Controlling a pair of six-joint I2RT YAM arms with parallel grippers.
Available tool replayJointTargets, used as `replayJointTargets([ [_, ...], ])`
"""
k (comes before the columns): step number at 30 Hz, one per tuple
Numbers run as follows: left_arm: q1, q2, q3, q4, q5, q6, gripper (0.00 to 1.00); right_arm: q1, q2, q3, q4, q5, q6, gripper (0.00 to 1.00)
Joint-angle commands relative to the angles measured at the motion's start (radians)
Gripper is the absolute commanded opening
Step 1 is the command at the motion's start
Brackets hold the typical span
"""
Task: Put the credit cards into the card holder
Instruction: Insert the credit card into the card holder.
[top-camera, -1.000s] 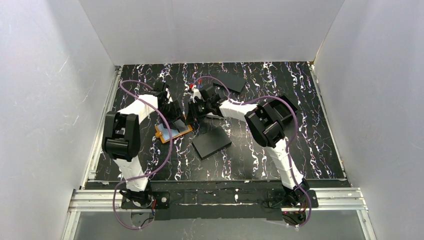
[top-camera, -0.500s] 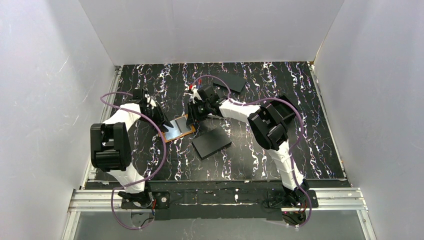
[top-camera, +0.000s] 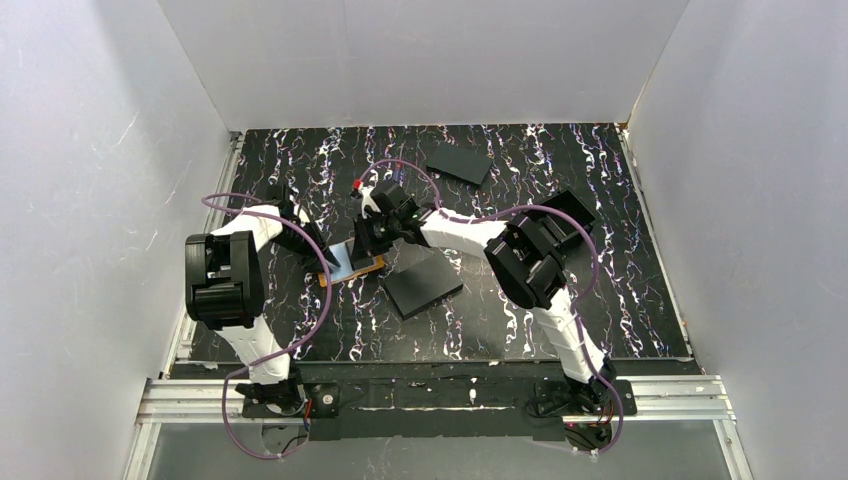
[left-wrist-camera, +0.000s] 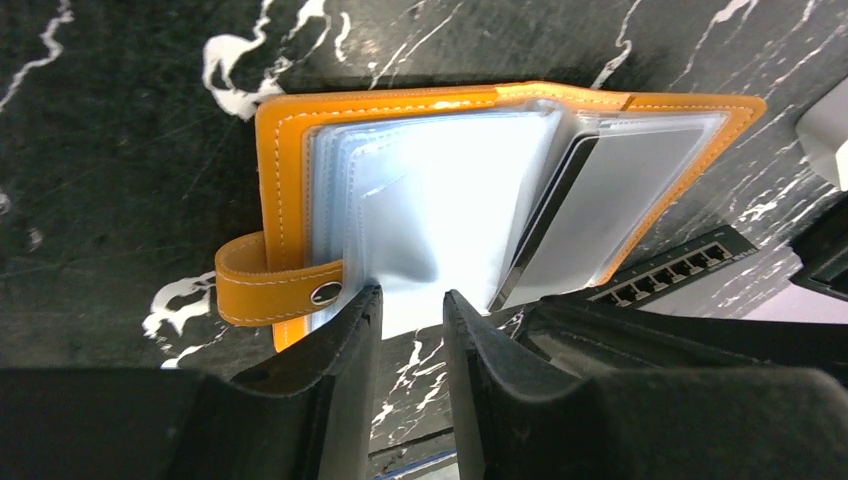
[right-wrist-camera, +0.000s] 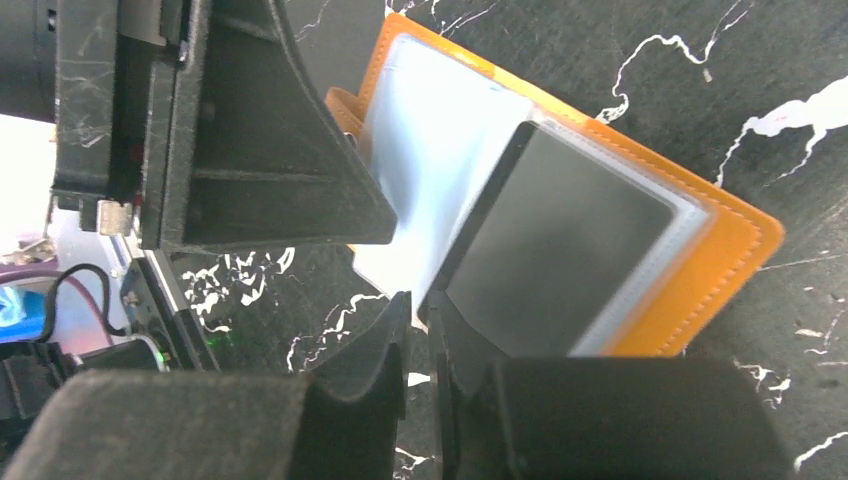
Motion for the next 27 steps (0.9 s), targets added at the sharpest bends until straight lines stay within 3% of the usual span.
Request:
replayJointTargets([
  [1, 0.003, -0.017, 0.012, -0.096, -0.171, 0.052, 0.3, -0.005, -0.016, 0.043, 0.01, 0.029, -0.027, 0.21],
  [6, 0.004, -0.017, 0.036, -0.124, -0.215, 0.075, 0.32, 0.039, 0.037, 0.1, 0.038, 0.008, 0.006, 0.22],
  [17, 0.003, -0.092, 0.036, -0.114, -0.157, 0.103, 0.4, 0.075, 0.13, 0.138, 0.043, 0.028, 0.03, 0.14],
  [23, 0.004, -0.172, 0.062, -0.159, -0.203, 0.086, 0.42, 0.085, 0.078, 0.164, -0.21, 0.307, -0.093, 0.09],
  [27, 0.003, -0.192, 0.052, -0.126, -0.135, 0.046, 0.42, 0.087, 0.052, 0.112, -0.18, 0.288, -0.086, 0.08],
])
